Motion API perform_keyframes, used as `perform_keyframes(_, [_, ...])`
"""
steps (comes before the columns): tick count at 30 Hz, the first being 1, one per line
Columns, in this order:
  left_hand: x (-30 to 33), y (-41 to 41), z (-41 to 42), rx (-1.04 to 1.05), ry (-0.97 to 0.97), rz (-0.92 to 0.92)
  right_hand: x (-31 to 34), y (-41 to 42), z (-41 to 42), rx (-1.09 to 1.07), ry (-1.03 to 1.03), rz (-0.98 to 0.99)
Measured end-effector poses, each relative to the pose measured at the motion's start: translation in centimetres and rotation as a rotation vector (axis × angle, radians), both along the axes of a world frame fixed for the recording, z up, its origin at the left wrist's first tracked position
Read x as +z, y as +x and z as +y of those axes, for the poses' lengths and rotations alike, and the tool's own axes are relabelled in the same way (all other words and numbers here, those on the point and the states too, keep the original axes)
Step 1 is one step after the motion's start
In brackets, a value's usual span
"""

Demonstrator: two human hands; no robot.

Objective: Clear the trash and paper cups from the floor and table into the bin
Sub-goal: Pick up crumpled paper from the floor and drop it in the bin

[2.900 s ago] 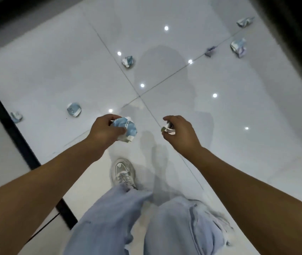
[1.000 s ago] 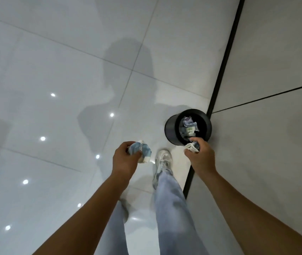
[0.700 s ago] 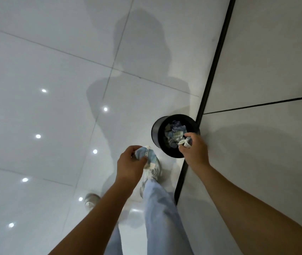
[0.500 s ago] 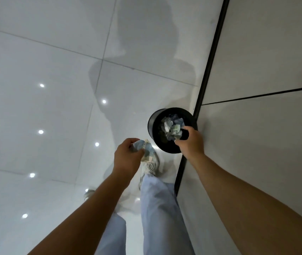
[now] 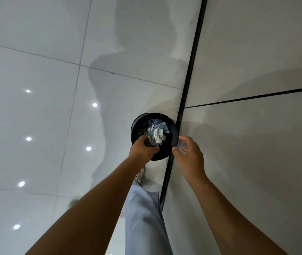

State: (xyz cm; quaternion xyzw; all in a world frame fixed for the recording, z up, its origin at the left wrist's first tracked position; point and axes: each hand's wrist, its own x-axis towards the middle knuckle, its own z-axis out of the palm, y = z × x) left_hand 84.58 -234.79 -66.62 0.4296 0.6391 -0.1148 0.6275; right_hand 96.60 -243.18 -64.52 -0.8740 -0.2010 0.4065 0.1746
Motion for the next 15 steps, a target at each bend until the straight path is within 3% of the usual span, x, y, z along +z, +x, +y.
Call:
perform_keyframes(6, [2.2,-4.6,-0.8,0.12,0.085,-0.01,1.8,-1.4,0.7,0.107,-0.005,0.051])
perform_keyframes(10, [5.8,-10.0,-0.7,0.109,0.244,-0.054,4.4,-5.0,2.3,0.306,0.073,0.022])
perform_keyframes(15, [10.6,-18.7,-1.8,0.293,0.321,-0.045,7.9,-12.1,4.6,0.572,0.094,0.047])
